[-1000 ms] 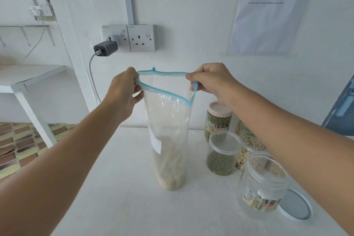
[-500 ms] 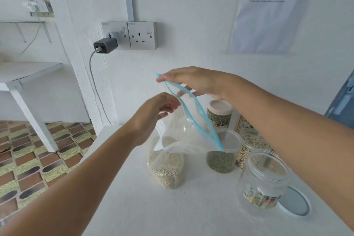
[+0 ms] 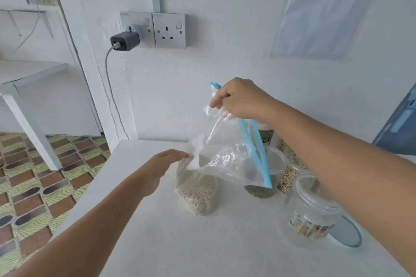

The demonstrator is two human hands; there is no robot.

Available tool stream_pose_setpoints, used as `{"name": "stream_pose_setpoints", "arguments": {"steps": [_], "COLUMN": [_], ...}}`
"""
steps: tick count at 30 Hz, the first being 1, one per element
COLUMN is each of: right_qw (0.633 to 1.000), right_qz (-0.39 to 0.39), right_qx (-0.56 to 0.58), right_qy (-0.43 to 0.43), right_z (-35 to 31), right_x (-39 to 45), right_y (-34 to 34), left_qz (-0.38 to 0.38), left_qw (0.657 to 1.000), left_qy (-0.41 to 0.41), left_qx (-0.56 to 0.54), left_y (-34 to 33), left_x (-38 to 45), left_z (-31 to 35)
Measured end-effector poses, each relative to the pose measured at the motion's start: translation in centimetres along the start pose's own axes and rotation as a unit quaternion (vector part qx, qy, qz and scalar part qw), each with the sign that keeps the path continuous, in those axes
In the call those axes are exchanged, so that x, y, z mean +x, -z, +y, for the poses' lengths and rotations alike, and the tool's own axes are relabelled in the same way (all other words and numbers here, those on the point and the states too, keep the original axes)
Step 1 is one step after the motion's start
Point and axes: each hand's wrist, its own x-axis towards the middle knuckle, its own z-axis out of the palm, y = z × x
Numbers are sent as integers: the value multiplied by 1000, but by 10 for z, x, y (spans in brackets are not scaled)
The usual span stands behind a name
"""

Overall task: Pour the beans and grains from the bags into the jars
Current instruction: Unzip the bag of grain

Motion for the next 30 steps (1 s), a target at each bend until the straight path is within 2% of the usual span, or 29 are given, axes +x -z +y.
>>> {"name": "stream_pose_setpoints", "arguments": {"steps": [3, 7, 12, 16, 21, 27, 30], "right_qw": [999, 993, 979, 970, 953, 935, 930], "right_qz": [33, 68, 99, 111, 134, 179, 227], "right_qx": [38, 91, 171, 208, 261, 294, 277], "right_qy": [-19, -35, -57, -60, -73, -85, -80], "right_z": [6, 11, 12, 11, 14, 18, 33], "right_x": [1, -2, -7, -13, -18, -34, -51], "right_y": [-1, -2, -2, 1, 3, -27, -51], "left_qz": [0, -12, -57, -6, 60, 121, 154], "left_qw": [991, 977, 975, 972, 969, 976, 978], "left_qy": [100, 133, 108, 94, 24, -56, -93], "left_qx": [-88, -166, -184, -216, -238, -170, -107], "left_y": [-3, -14, -28, -22, 25, 80, 87], "left_x": [16, 31, 36, 35, 21, 0, -4], "left_z": [-5, -5, -10, -16, -17, 13, 18]}}
